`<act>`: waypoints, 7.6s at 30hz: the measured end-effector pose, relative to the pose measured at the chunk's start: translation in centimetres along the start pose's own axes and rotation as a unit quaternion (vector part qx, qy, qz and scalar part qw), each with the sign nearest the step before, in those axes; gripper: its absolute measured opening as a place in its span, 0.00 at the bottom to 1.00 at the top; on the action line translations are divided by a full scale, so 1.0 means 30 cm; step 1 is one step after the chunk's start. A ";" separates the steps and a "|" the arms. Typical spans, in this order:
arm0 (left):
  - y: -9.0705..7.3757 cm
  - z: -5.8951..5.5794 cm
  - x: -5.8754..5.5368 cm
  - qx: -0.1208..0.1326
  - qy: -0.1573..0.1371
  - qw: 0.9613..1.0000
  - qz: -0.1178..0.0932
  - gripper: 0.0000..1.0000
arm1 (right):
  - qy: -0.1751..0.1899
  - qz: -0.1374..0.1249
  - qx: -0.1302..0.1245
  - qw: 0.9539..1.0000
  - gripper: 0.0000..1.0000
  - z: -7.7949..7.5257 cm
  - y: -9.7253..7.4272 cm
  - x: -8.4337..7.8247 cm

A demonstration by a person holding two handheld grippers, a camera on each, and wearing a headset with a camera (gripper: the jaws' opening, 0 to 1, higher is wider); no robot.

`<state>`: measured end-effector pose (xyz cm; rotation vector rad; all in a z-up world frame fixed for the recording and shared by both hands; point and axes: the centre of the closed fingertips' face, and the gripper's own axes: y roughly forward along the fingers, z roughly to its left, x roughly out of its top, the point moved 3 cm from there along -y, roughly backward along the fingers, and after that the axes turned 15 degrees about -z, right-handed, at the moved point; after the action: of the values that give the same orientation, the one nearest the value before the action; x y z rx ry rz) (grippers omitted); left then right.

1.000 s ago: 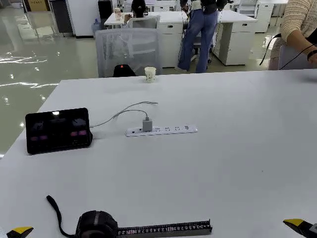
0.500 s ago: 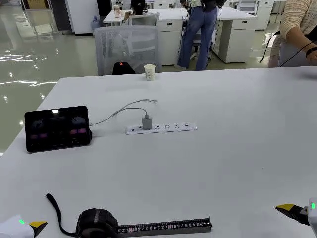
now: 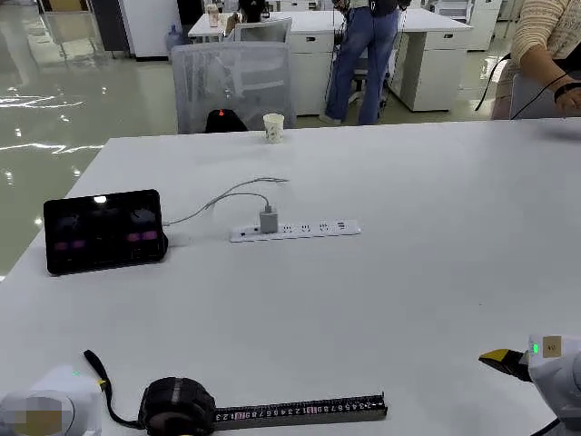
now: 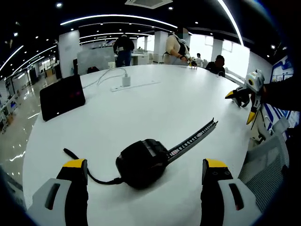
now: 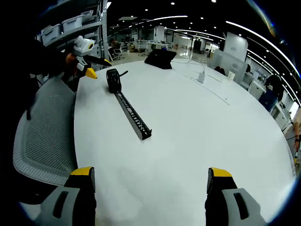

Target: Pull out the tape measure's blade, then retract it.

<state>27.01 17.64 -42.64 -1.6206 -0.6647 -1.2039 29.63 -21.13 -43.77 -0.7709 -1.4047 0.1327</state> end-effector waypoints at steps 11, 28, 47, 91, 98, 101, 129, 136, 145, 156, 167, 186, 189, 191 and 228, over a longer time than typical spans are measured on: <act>0.039 -0.020 0.000 0.025 -0.011 1.000 0.000 0.99 | -0.025 0.017 0.029 0.999 0.99 -0.013 0.053 0.032; 0.101 -0.007 0.019 0.093 -0.026 0.995 -0.031 0.99 | -0.066 0.039 0.077 0.994 0.99 -0.019 0.150 0.093; 0.149 -0.029 -0.038 0.110 -0.050 0.992 -0.036 0.99 | -0.110 0.047 0.125 0.985 0.99 -0.032 0.267 0.131; 0.166 -0.016 -0.059 0.143 -0.050 0.985 -0.083 0.99 | -0.127 0.107 0.173 0.971 0.28 0.012 0.381 0.041; 0.165 -0.009 -0.056 0.147 -0.047 0.984 -0.085 0.99 | -0.129 0.116 0.180 0.968 0.21 0.017 0.384 0.026; 0.165 -0.007 -0.054 0.149 -0.045 0.984 -0.086 0.99 | -0.135 0.117 0.181 0.967 0.18 0.018 0.382 0.026; 0.155 0.020 -0.095 0.186 -0.087 0.976 -0.069 0.82 | -0.158 0.152 0.206 0.954 0.12 0.015 0.402 0.034; 0.164 0.001 -0.072 0.173 -0.073 0.980 -0.064 0.70 | -0.159 0.159 0.205 0.952 0.12 0.014 0.399 0.033; 0.156 0.014 -0.087 0.175 -0.062 0.982 -0.032 0.62 | -0.154 0.161 0.202 0.954 0.11 0.013 0.399 0.034; 0.161 0.019 -0.087 0.172 -0.064 0.983 -0.023 0.61 | -0.154 0.173 0.205 0.951 0.11 0.014 0.403 0.037; 0.161 0.015 -0.090 0.170 -0.065 0.983 -0.015 0.61 | -0.163 0.175 0.208 0.948 0.11 0.017 0.411 0.036; 0.163 0.016 -0.093 0.169 -0.063 0.983 -0.010 0.61 | -0.151 0.177 0.202 0.951 0.11 0.034 0.429 0.054; 0.162 0.015 -0.094 0.169 -0.063 0.984 -0.009 0.61 | -0.152 0.177 0.201 0.951 0.11 0.035 0.430 0.055; 0.162 0.014 -0.094 0.169 -0.062 0.984 -0.009 0.61 | -0.150 0.178 0.200 0.952 0.11 0.036 0.433 0.057; 0.162 0.014 -0.095 0.168 -0.063 0.984 -0.006 0.61 | -0.143 0.183 0.183 0.955 0.12 0.061 0.459 0.075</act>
<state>30.25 16.53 -47.13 -1.4160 -0.9072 -0.9438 33.24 -8.84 -49.57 -0.7096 -1.4368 0.7988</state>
